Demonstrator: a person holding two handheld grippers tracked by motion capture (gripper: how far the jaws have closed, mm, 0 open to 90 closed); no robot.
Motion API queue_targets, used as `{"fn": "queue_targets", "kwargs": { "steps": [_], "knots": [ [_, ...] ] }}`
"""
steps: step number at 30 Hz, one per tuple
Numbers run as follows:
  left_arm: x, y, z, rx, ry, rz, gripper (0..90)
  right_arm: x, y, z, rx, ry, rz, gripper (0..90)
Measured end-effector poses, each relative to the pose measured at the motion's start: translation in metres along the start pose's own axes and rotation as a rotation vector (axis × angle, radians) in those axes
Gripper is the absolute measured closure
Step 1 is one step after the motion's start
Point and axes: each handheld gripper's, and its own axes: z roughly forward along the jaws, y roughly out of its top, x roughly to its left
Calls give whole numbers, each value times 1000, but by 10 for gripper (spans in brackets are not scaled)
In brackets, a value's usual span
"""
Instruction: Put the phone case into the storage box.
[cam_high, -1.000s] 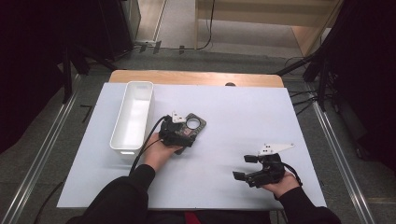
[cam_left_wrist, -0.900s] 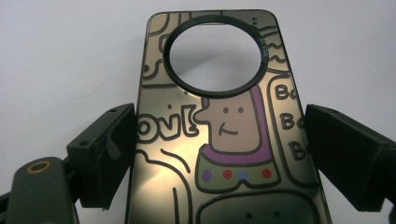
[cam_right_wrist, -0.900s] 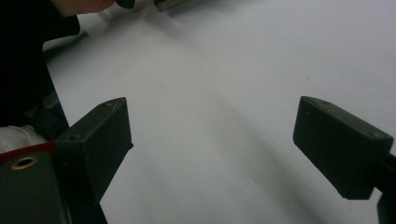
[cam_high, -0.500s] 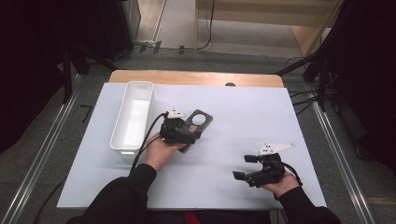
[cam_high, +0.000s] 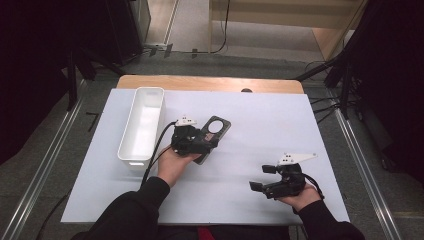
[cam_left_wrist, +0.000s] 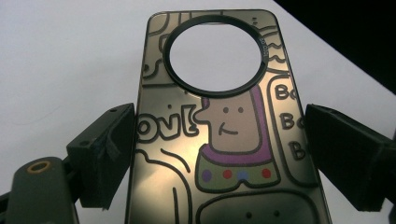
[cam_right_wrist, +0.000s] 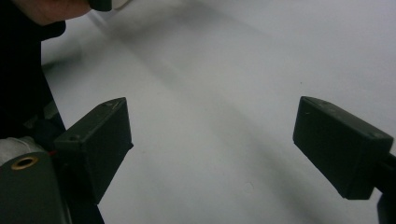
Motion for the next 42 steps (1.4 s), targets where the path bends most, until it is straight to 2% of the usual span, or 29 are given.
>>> {"fn": "queue_targets", "kwargs": {
  "steps": [9, 16, 20, 28, 32, 36, 40, 42],
  "knots": [
    [-8, -2, -3, -40, -18, -37, 115, 0, 1, -1, -17, -3, 26, 107],
    [-12, -4, -8, -90, 6, -46, 115, -2, 4, -2, -40, -8, 55, 107],
    [-16, -6, -10, -110, 0, -73, 115, -2, 6, -2, -54, -12, 69, 126],
    [-21, -11, -13, -167, 29, -98, 115, 1, 12, 1, -76, -18, 79, 126],
    [-21, -14, -12, -174, 31, -123, 115, 4, 16, 3, -83, -39, 61, 126],
    [-23, -16, -9, -174, 35, -123, 115, 6, 19, 4, -85, -57, 50, 126],
    [-26, -18, -7, -185, 41, -125, 115, 5, 23, 2, -104, -55, 84, 126],
    [-26, -19, -6, -191, 41, -129, 115, 5, 24, 2, -107, -55, 81, 126]
  ]
}}
